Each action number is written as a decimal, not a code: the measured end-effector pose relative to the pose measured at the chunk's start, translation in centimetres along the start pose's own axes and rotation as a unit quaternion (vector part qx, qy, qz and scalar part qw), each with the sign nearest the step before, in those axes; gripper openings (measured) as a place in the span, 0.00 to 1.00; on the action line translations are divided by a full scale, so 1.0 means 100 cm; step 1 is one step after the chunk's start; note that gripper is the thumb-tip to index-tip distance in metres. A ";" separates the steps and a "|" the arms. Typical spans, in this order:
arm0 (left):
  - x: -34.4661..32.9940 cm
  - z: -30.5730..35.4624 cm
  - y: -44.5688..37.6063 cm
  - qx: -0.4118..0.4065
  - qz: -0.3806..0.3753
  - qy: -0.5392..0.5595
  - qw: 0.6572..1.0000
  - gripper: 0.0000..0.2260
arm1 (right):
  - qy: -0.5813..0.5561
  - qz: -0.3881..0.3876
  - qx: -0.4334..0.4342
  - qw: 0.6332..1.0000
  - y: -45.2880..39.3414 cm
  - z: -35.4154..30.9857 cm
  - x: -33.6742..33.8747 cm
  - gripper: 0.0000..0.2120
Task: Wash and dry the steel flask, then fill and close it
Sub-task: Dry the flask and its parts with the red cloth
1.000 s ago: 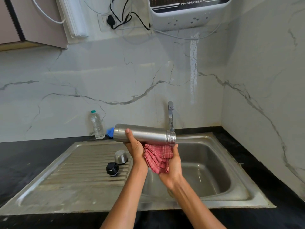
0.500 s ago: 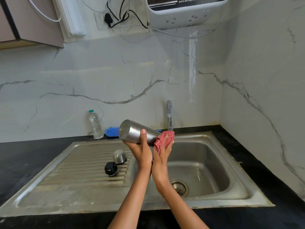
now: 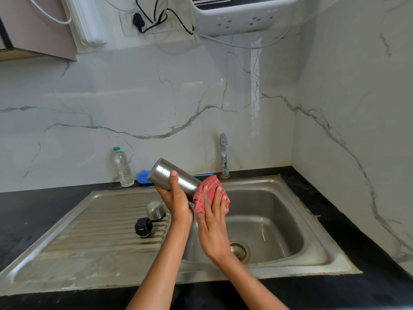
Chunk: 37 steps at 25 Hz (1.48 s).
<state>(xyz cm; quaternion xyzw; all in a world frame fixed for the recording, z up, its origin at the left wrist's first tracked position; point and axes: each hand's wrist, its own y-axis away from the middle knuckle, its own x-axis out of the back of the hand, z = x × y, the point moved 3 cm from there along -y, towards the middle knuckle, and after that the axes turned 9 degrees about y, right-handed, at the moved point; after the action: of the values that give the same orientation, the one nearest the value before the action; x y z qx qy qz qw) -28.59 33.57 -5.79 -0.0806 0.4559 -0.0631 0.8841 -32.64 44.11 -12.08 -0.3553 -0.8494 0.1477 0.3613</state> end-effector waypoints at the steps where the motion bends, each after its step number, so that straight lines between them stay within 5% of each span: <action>1: 0.003 -0.002 0.000 0.011 -0.002 -0.003 1.000 0.23 | 0.017 0.006 -0.004 1.000 -0.001 -0.001 0.003 0.30; 4: 0.013 -0.002 0.002 0.034 -0.019 -0.023 0.999 0.18 | 0.009 0.000 -0.103 0.995 -0.032 0.008 0.019 0.26; 7: 0.019 0.001 0.002 0.090 -0.048 -0.013 0.995 0.23 | -0.141 -0.128 -0.263 0.946 -0.056 0.022 0.035 0.29; 9: 0.020 0.001 0.003 0.095 -0.053 -0.030 0.994 0.23 | -0.208 -0.162 -0.290 0.920 -0.052 0.022 0.037 0.28; 12: 0.024 -0.006 0.003 0.070 -0.003 -0.042 0.997 0.20 | -0.142 -0.106 -0.233 0.956 -0.047 0.025 0.029 0.27; 15: 0.025 -0.007 0.001 0.057 0.064 -0.021 0.996 0.18 | 0.002 -0.088 -0.047 0.995 -0.022 0.021 0.005 0.32; 18: 0.027 -0.005 -0.002 0.095 0.064 -0.008 0.993 0.19 | 0.214 -0.064 0.047 0.974 0.008 0.015 0.002 0.30; 20: 0.034 -0.006 -0.007 0.146 0.041 -0.013 0.988 0.26 | 0.233 -0.045 0.042 0.971 -0.001 0.011 0.018 0.30; 24: 0.036 0.003 -0.010 0.196 -0.046 -0.022 0.979 0.38 | -0.047 -0.167 -0.096 0.980 -0.037 0.009 0.046 0.31; 26: 0.031 0.009 -0.007 0.206 -0.097 -0.026 0.973 0.34 | -0.267 -0.245 -0.177 0.915 -0.030 0.009 0.045 0.28; 28: 0.022 0.013 -0.004 0.221 -0.147 -0.048 0.963 0.32 | -0.368 -0.282 -0.219 0.859 -0.015 0.006 0.042 0.28; 33: 0.010 0.021 -0.009 0.161 -0.151 -0.221 0.950 0.32 | -0.406 -0.171 -0.230 0.868 -0.015 0.011 0.036 0.29; 37: 0.009 0.009 0.003 0.155 -0.163 -0.241 0.944 0.30 | -0.197 -0.006 -0.103 0.975 -0.016 0.014 0.041 0.34</action>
<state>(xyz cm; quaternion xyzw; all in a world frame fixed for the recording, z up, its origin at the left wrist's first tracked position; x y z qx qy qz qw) -27.32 33.78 -6.01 -0.0289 0.1948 -0.2550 0.9467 -36.42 45.93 -10.11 -0.3495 -0.9167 0.1240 0.1489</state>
